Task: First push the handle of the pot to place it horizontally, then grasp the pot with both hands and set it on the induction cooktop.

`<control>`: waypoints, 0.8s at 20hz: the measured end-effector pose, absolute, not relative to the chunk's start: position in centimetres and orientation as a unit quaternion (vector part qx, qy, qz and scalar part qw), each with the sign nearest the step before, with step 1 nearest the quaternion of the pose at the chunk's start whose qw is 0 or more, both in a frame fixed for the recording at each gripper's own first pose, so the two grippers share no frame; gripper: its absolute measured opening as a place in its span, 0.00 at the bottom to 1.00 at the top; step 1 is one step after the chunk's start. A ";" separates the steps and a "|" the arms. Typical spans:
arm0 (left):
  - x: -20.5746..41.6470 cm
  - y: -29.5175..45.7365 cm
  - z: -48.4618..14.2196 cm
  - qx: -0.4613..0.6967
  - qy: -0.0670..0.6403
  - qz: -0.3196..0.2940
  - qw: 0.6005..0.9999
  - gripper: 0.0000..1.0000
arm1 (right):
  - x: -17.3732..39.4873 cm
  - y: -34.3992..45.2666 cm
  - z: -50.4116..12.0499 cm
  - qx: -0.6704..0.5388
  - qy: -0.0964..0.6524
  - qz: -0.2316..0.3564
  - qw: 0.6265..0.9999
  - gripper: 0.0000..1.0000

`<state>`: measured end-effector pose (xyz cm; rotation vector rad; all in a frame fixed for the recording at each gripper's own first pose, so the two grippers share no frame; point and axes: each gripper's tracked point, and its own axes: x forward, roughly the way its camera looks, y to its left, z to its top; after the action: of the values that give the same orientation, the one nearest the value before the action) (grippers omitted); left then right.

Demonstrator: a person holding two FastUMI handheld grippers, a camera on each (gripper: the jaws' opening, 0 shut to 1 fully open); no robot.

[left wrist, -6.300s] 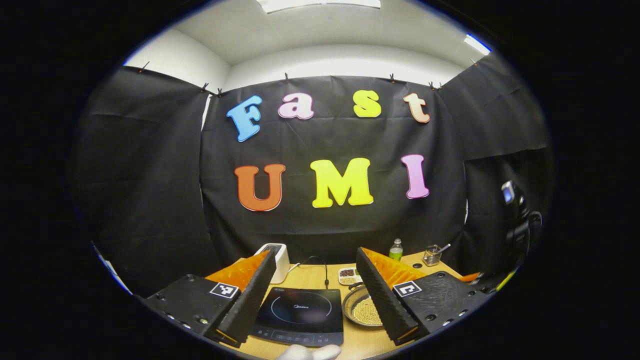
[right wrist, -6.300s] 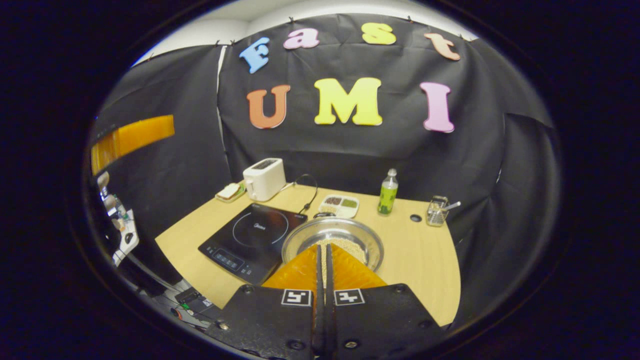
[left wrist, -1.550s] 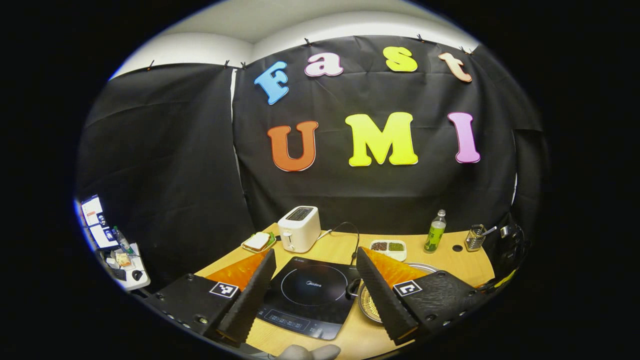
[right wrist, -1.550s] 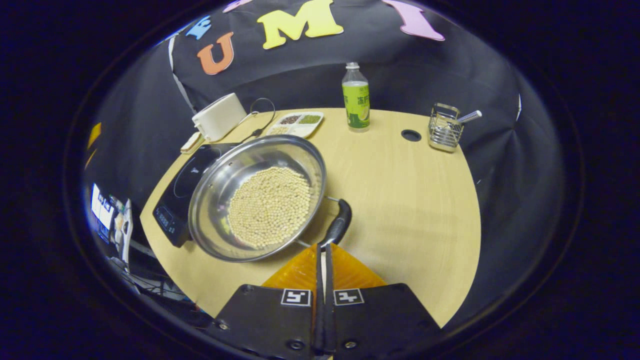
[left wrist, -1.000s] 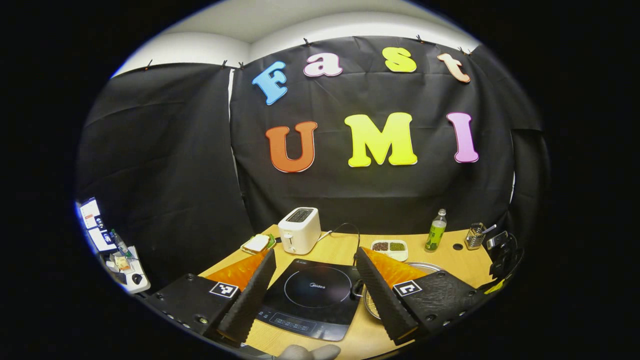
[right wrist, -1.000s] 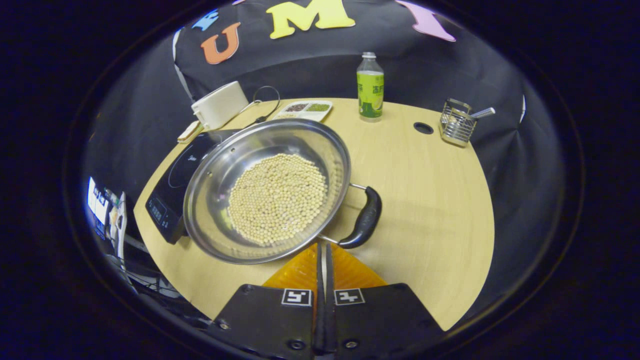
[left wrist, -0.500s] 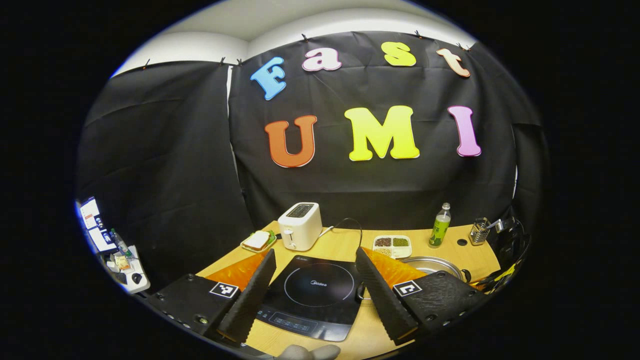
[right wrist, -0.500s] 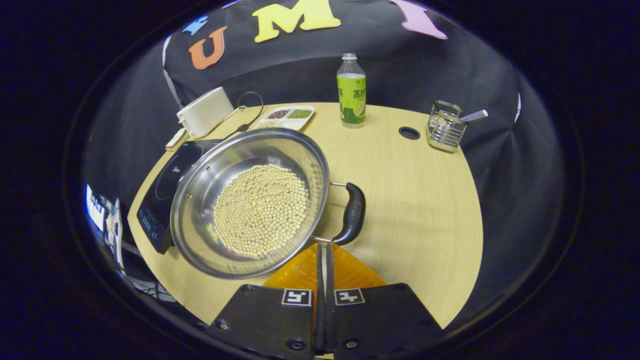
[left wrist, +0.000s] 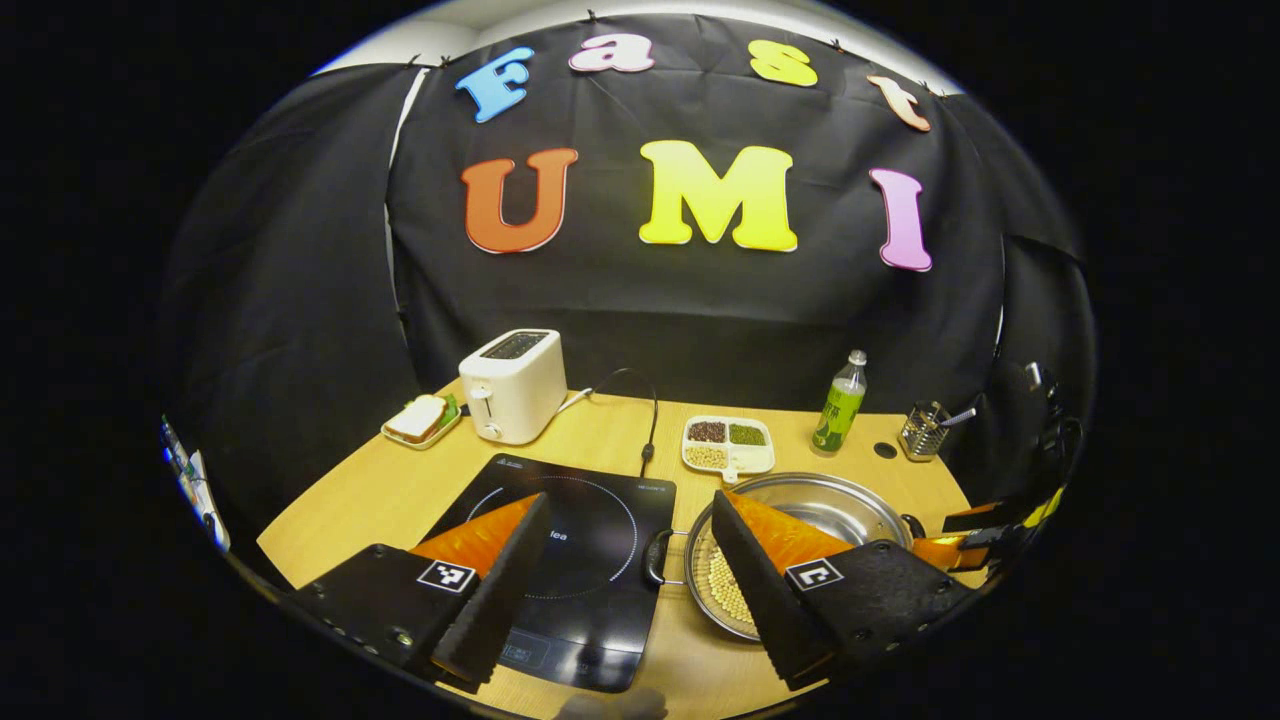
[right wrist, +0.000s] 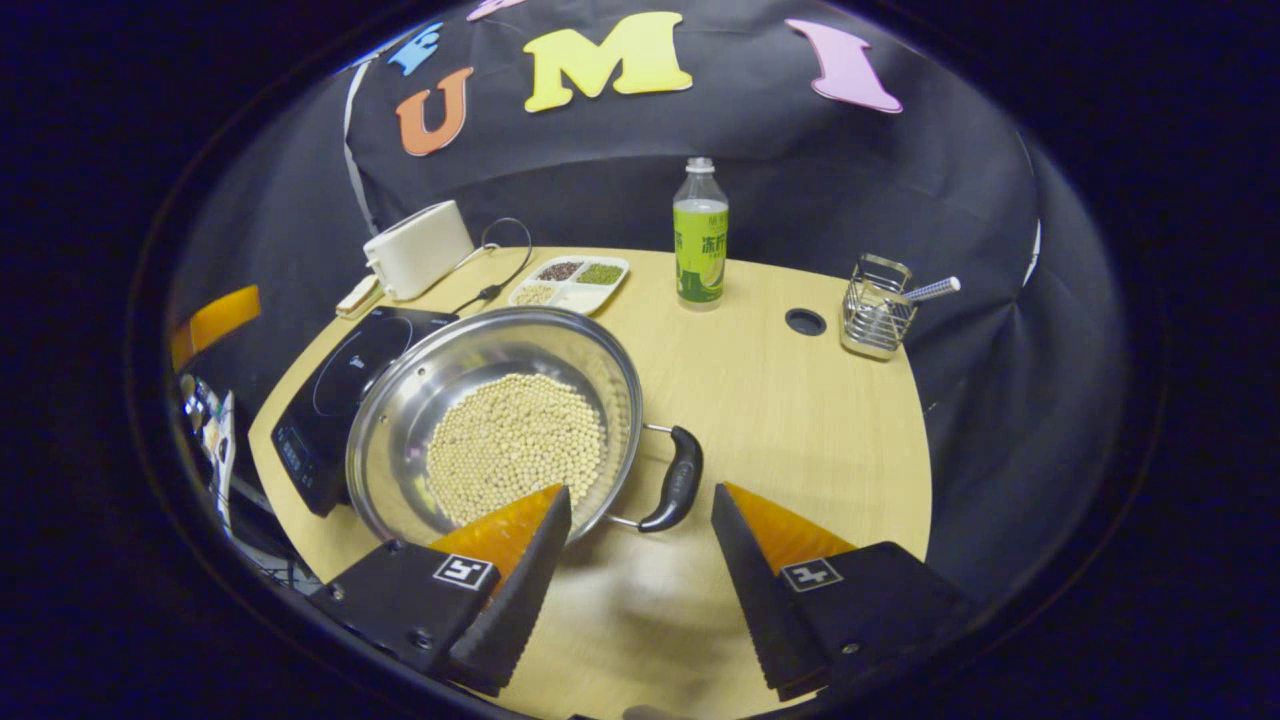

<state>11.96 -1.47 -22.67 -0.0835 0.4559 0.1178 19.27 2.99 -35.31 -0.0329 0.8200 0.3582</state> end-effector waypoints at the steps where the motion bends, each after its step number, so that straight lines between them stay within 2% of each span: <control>1: 12.6 -1.9 -23.7 -0.037 0.236 0.052 0.970 0.97 | 19.8 3.0 -35.5 -0.015 0.396 0.170 0.902 0.89; 9: 15.7 -4.4 -33.0 -0.047 0.331 0.013 0.942 0.96 | 22.0 3.4 -38.1 -0.001 0.423 0.151 0.893 0.87; 16: 17.1 -5.5 -37.1 -0.052 0.379 -0.004 0.924 0.97 | 22.4 3.7 -39.8 0.002 0.449 0.146 0.882 0.88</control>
<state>17.14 -5.46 -37.09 -0.1060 0.7769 -0.0076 22.37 3.67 -39.75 0.0043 0.9352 0.3031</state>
